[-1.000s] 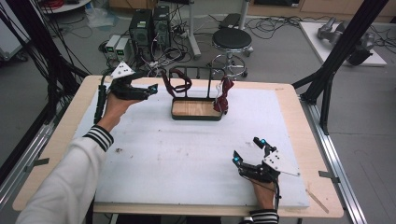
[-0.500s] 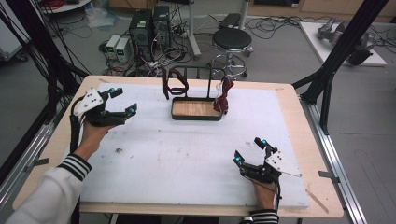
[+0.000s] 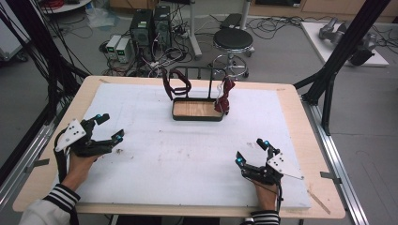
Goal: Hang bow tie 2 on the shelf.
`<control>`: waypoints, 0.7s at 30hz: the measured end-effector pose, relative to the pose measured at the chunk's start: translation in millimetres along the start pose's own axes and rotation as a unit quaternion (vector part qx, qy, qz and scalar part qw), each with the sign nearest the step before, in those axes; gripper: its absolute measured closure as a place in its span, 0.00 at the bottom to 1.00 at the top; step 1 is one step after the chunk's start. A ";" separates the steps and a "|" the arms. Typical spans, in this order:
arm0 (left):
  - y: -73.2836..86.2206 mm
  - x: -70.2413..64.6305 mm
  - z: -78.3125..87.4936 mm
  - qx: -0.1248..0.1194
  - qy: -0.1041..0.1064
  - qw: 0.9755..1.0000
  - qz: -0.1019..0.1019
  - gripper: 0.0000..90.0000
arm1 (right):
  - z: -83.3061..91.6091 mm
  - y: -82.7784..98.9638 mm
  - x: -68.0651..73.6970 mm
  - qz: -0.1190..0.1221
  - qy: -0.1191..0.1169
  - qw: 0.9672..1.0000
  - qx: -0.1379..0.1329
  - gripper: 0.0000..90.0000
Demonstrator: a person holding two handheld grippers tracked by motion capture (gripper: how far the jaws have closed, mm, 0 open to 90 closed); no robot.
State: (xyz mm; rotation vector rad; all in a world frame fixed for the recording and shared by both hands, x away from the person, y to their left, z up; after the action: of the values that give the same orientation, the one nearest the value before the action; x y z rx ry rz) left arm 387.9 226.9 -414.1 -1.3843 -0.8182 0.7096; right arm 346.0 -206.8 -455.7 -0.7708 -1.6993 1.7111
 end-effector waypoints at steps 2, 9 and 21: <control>5.9 -0.3 6.2 -0.001 -0.004 1.000 0.002 0.20 | 0.3 -0.1 0.2 0.003 0.001 1.000 -0.001 0.11; 22.7 -6.5 22.0 -0.001 -0.008 1.000 0.006 0.20 | 0.5 -0.1 0.6 0.004 0.003 1.000 -0.001 0.11; 35.9 -16.4 29.2 -0.013 -0.013 1.000 0.021 0.19 | -0.2 0.7 1.7 0.010 0.005 1.000 0.004 0.11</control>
State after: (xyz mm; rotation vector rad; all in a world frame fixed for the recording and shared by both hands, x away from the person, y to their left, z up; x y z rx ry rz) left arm 355.8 231.8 -450.9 -1.4227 -0.8237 0.7540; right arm 345.0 -205.4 -456.4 -0.7937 -1.6828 1.7237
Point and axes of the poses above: each handheld gripper's, and its own axes: z roughly backward along the jaws, y roughly out of its underside, x roughly to its left, the point moved 10 cm from there along -z, roughly forward along the jaws, and after that the axes turned 8 degrees about -y, right-handed, at the moved point
